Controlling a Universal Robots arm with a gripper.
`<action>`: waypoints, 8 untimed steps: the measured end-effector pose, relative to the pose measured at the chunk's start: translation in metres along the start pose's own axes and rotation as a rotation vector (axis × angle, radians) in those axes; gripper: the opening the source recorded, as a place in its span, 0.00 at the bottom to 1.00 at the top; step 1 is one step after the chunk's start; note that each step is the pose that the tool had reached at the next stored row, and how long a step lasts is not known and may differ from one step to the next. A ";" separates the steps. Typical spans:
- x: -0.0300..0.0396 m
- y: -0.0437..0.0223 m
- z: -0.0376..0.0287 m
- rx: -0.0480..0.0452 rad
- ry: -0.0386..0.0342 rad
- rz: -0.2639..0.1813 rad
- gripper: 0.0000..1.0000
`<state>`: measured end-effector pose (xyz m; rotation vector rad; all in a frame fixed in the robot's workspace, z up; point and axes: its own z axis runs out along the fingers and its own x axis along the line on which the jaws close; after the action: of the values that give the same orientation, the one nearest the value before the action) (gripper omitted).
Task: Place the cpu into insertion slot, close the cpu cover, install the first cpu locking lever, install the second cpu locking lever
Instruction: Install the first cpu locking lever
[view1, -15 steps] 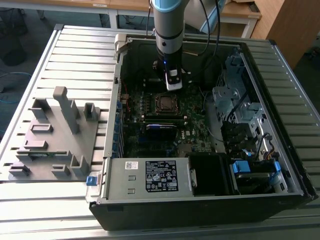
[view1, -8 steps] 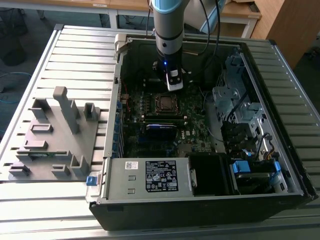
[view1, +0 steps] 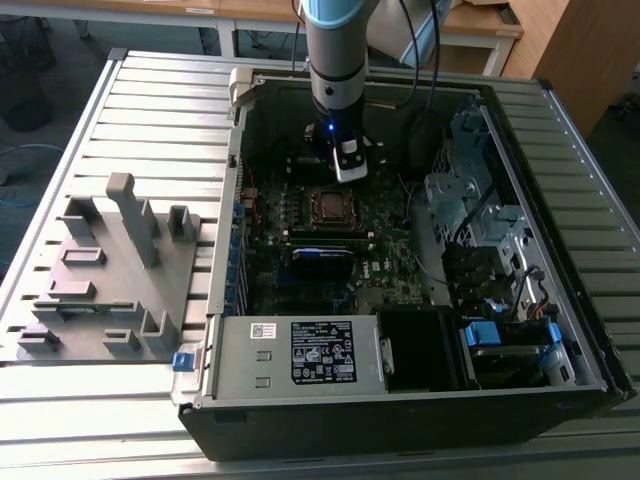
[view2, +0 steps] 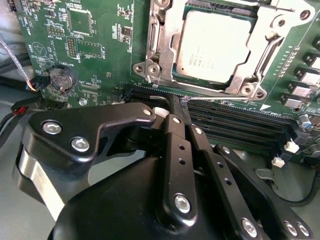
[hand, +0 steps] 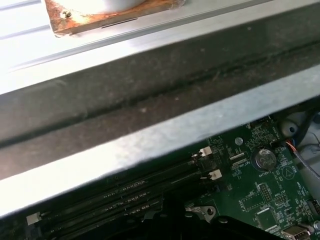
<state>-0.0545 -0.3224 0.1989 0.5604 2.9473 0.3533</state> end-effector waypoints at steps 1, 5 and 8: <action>0.0003 -0.0001 -0.0001 -0.0002 0.0000 -0.002 0.10; 0.0012 -0.0005 0.0001 -0.0016 -0.0009 -0.007 0.10; 0.0013 -0.0007 0.0005 -0.0022 -0.0020 -0.010 0.10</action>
<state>-0.0559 -0.3225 0.1981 0.5446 2.9465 0.3547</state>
